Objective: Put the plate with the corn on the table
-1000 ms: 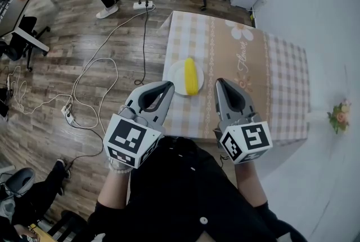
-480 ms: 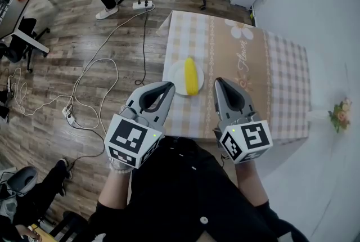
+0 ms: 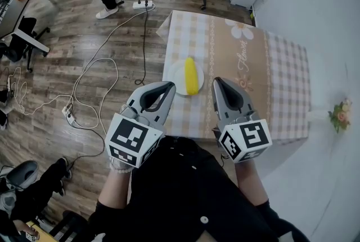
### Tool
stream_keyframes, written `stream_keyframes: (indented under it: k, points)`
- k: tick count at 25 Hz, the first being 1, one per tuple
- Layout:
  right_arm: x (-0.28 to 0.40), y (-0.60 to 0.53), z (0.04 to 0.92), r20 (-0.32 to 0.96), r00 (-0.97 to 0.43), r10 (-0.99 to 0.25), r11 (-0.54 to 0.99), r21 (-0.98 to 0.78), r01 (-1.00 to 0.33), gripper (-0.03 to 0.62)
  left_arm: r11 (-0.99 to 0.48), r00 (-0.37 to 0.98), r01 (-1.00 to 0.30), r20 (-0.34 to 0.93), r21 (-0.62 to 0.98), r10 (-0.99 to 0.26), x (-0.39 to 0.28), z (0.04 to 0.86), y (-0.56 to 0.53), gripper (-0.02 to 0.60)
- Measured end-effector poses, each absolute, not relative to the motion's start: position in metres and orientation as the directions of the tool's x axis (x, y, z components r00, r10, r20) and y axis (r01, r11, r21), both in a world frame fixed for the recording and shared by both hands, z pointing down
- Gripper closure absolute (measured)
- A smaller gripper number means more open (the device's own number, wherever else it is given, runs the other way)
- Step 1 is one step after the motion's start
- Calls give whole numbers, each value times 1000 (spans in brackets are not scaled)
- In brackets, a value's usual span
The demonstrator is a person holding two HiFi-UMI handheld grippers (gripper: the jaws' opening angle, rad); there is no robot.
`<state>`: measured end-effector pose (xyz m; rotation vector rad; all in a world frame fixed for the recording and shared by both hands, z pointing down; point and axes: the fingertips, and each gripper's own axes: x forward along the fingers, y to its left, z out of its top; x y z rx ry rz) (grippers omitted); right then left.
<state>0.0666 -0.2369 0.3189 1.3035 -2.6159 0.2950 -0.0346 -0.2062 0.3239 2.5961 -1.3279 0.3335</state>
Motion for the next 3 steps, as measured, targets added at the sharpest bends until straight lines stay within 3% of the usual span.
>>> stream_keyframes:
  k: [3]
  points:
    - [66,-236,320,272,-590,-760,591,-87,-802,551,-568,563,-819,293,78,-772,-35,321,-208,566]
